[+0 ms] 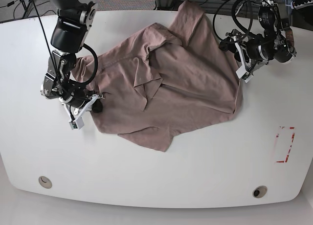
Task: Fold the T-shirt properly
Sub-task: 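Grasp the shirt edge with the left gripper, then lift the shirt with both grippers and pull it toward the robot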
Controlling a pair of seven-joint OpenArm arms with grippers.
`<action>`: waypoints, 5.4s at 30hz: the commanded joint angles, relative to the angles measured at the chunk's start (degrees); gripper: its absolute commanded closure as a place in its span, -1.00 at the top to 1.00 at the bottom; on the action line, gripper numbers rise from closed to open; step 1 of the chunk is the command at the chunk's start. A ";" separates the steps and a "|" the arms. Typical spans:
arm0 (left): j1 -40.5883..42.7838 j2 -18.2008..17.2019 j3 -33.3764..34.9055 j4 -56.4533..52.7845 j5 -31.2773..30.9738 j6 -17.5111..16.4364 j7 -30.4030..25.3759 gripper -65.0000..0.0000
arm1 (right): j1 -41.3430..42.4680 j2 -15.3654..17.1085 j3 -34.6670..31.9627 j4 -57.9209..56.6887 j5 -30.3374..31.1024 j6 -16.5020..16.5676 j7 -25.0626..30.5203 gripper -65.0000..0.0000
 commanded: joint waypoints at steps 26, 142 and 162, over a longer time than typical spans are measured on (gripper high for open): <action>-0.29 -3.04 -0.13 -0.23 4.28 -0.08 -0.53 -0.85 | 1.33 0.81 0.32 0.85 0.94 0.34 1.10 -0.91; -8.82 -9.81 -5.75 4.43 6.75 -0.08 -1.98 -1.00 | 1.51 4.59 0.32 12.28 1.55 0.34 -6.10 -0.91; -25.26 -15.18 -6.37 3.72 9.21 -0.08 -2.07 -1.00 | 6.17 5.12 -0.04 18.17 1.03 0.34 -7.77 -0.91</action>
